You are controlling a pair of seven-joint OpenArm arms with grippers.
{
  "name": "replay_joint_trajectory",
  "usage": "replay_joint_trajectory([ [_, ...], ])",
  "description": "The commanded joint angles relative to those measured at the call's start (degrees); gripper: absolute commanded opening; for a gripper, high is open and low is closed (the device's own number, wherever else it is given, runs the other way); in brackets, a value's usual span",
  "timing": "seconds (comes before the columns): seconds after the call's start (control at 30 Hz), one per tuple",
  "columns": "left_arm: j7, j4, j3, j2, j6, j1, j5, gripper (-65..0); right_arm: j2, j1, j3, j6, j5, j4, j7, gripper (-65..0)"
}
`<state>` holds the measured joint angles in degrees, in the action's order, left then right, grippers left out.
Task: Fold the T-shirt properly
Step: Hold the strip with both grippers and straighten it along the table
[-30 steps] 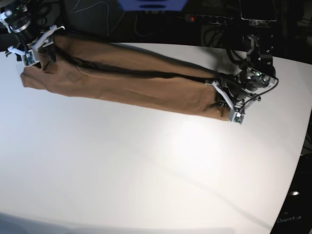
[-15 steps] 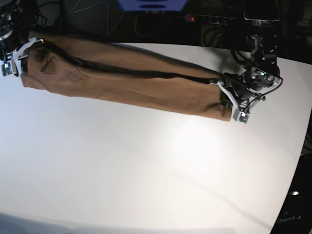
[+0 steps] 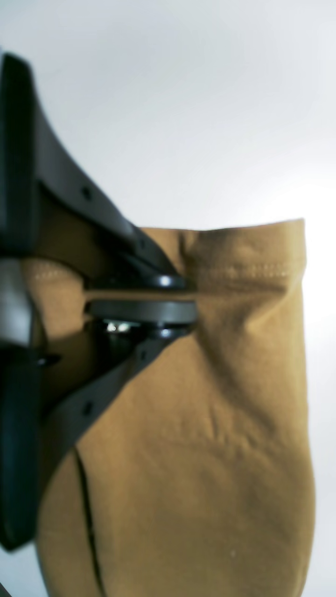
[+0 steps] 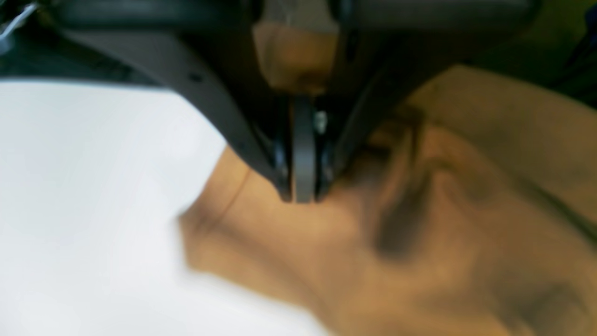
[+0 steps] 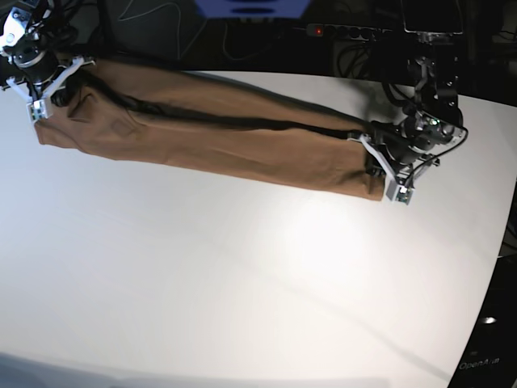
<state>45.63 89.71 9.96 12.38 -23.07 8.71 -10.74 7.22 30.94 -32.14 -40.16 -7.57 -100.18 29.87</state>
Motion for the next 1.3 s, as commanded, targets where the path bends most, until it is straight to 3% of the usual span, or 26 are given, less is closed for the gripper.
replay_joint_trajectory([
  [0.0, -0.4, 1.0, 0.1, 0.5, 0.1, -0.5, -0.3, -62.3, 1.7, -0.5, 0.4, 0.2, -0.7, 0.2, -1.3, -64.7],
  [0.7, 0.0, 1.4, 0.2, 0.3, 0.3, 2.4, -0.6, -62.3, 11.5, -15.4, 8.9, 0.2, 1.3, 20.3, -1.1, -64.9],
  [1.03, 0.0, 2.8, 0.3, 0.2, 0.3, 3.4, -0.6, -62.3, 11.8, -20.3, 11.2, 0.2, 3.9, 23.0, -1.1, -64.9],
  [1.27, 0.0, 9.7, 3.2, -2.1, 0.2, 5.5, -0.7, -62.3, 11.6, -20.3, 11.2, 0.2, 3.9, 23.0, -1.1, -64.9],
])
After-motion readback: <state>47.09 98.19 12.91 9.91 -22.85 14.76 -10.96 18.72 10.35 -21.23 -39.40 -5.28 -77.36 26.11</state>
